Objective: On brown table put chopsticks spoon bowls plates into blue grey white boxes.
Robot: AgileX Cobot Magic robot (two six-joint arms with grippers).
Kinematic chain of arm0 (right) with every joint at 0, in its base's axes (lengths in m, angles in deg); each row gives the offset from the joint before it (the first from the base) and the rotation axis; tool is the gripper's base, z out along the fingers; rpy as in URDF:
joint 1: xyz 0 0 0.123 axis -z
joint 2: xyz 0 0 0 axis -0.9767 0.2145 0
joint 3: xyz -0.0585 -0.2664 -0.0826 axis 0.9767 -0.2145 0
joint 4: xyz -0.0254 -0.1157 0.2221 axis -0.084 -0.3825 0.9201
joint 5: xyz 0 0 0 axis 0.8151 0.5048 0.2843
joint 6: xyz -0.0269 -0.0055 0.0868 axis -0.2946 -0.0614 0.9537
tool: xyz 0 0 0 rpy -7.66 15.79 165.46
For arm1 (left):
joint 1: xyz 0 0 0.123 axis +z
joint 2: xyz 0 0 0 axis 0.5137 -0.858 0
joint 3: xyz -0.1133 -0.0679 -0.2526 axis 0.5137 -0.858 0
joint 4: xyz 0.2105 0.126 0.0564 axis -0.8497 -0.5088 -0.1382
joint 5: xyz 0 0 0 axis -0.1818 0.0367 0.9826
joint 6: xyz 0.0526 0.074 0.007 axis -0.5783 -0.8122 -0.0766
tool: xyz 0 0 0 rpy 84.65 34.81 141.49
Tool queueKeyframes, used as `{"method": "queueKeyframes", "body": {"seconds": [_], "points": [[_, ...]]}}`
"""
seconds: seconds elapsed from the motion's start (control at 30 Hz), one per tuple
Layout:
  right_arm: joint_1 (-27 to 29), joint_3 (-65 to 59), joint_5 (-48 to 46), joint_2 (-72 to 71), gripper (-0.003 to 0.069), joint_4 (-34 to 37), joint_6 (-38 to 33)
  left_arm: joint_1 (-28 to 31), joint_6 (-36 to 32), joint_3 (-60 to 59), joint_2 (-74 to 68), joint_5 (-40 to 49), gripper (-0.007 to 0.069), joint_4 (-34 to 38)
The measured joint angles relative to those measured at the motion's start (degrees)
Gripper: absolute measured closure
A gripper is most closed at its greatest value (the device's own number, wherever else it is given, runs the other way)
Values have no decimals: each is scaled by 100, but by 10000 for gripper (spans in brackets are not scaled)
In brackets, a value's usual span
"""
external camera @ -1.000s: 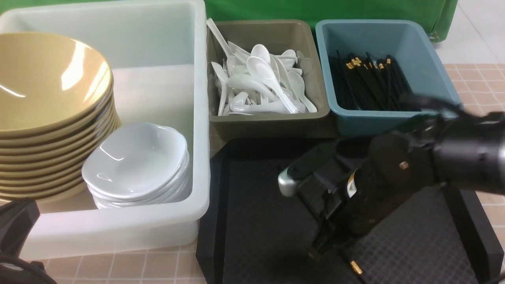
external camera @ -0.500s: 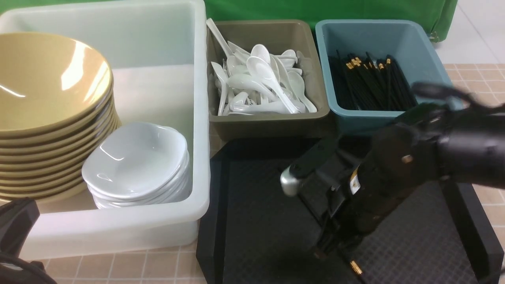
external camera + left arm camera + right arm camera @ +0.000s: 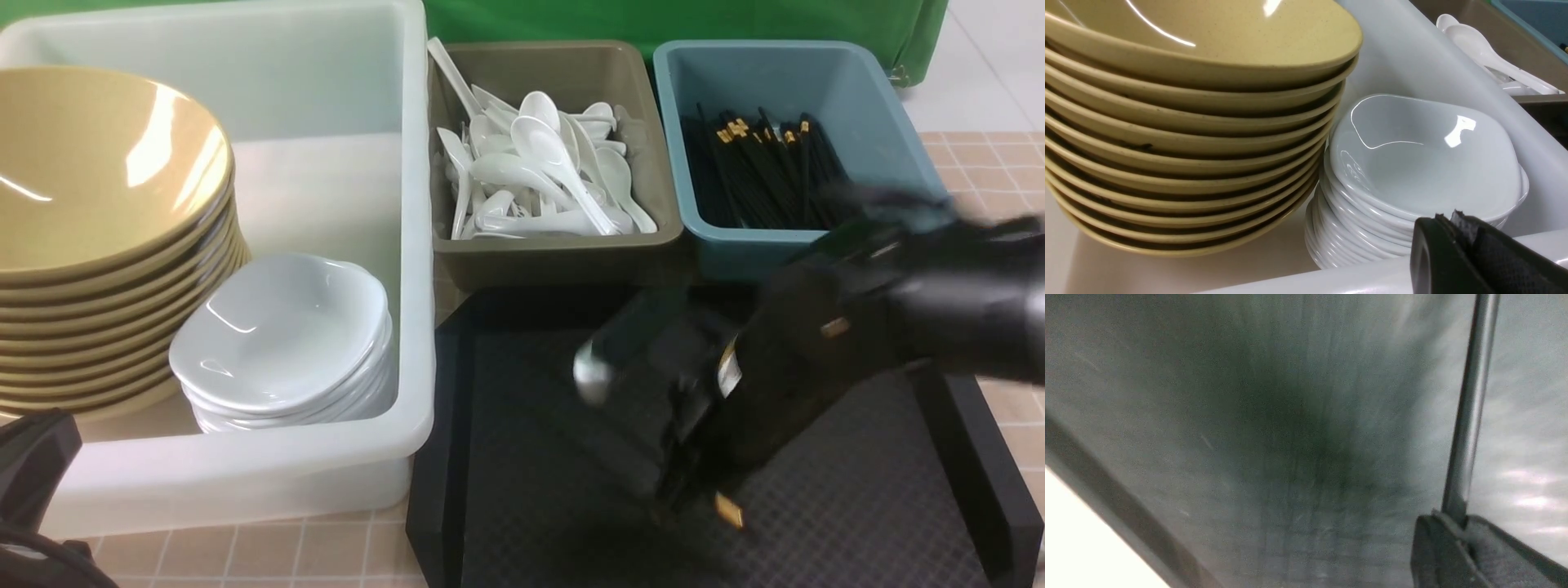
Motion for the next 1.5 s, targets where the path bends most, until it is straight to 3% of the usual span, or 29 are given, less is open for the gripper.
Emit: {"method": "queueKeyframes", "body": {"seconds": [0.13, 0.23, 0.33, 0.37, 0.43, 0.47, 0.53, 0.57, 0.67, 0.73, 0.87, 0.93, 1.03, 1.27, 1.5], "points": [[187, 198, 1297, -1291, 578, -467, 0, 0, 0, 0, 0, -87, 623, -18], [939, 247, 3402, -1822, 578, -692, 0, 0, 0, 0, 0, -121, 623, -57], [1381, 247, 4298, -1712, 577, -712, 49, 0, 0, 0, 0, -128, 623, -61], [1833, 247, 5010, -1396, 563, -712, 338, 0, 0, 0, 0, -145, 623, -69], [2175, 279, 5275, -1064, 531, -712, 771, 0, -5, 0, 0, -150, 623, -68], [2175, 287, 5279, -1021, 531, -712, 821, 0, -5, 0, 0, -155, 623, -68], [2526, 421, 4987, -483, 433, -712, 1420, 0, -5, 0, 0, -155, 623, -86], [2540, 432, 4936, -483, 425, -712, 1448, 0, -5, 0, 0, -155, 623, -86], [2634, 664, 3739, -301, 302, -712, 1690, 0, -5, 0, 0, -149, 623, -86], [2634, 774, 3286, -399, 286, -712, 1680, 0, -5, 0, 0, -149, 623, -86], [2626, 919, 2184, -1056, 367, -712, 1363, 0, -5, 0, 0, -149, 623, -86], [2535, 782, 1753, -2001, 530, -717, 1122, 0, -5, 0, 0, -149, 623, -86], [2288, 289, 2160, -3113, 615, -717, 1082, 0, -5, 0, 0, -149, 623, -88], [1619, -1964, 3508, -5119, 623, -712, 833, 0, -5, 0, 0, -149, 623, -92], [1542, -3698, 3598, -5709, 622, -712, 825, 0, -5, 0, 0, -149, 623, -92]]}}
